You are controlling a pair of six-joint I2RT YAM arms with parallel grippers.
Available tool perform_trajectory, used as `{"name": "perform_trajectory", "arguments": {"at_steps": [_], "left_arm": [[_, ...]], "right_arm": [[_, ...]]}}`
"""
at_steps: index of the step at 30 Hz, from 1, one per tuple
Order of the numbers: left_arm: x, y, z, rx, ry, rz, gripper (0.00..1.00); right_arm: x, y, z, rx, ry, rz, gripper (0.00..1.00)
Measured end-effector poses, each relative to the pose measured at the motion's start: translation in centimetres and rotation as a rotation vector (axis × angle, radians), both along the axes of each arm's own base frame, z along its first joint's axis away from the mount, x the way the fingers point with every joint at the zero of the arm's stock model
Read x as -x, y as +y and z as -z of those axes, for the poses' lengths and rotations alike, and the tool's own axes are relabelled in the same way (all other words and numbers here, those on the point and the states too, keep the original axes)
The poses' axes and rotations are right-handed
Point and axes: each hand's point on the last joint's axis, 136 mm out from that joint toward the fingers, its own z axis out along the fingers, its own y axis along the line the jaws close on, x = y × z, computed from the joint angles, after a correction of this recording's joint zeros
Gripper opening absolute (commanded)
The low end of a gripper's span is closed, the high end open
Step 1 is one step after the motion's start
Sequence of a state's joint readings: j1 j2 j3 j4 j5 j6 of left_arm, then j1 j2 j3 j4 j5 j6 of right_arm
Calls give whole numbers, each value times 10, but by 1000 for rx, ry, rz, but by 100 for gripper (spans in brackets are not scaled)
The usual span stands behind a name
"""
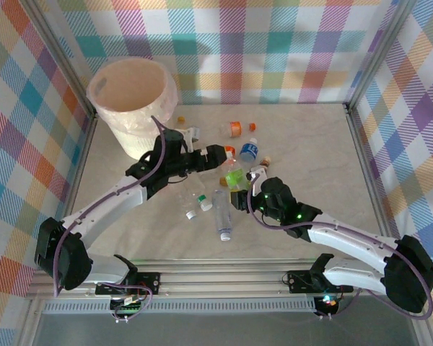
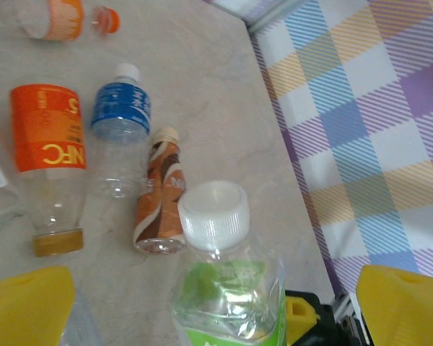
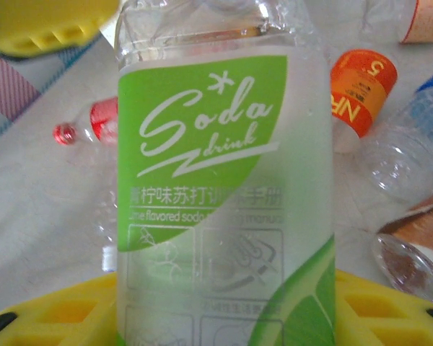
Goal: Put the plastic bottles in the bin
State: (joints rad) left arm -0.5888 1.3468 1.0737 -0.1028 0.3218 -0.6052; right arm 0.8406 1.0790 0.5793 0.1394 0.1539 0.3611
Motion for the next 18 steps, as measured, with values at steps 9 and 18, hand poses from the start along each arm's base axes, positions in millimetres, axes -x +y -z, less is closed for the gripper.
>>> {"name": "perform_trajectory", "arguments": {"at_steps": [9,18], "left_arm": [[10,-13,-6,22,-34,87,97],[15,-17,-6,16,-44,110,89]], "right_arm": [[-12,29,-42,-106,-69,-58,41],[-18,49,-60,-172,-123,-111,42]]}}
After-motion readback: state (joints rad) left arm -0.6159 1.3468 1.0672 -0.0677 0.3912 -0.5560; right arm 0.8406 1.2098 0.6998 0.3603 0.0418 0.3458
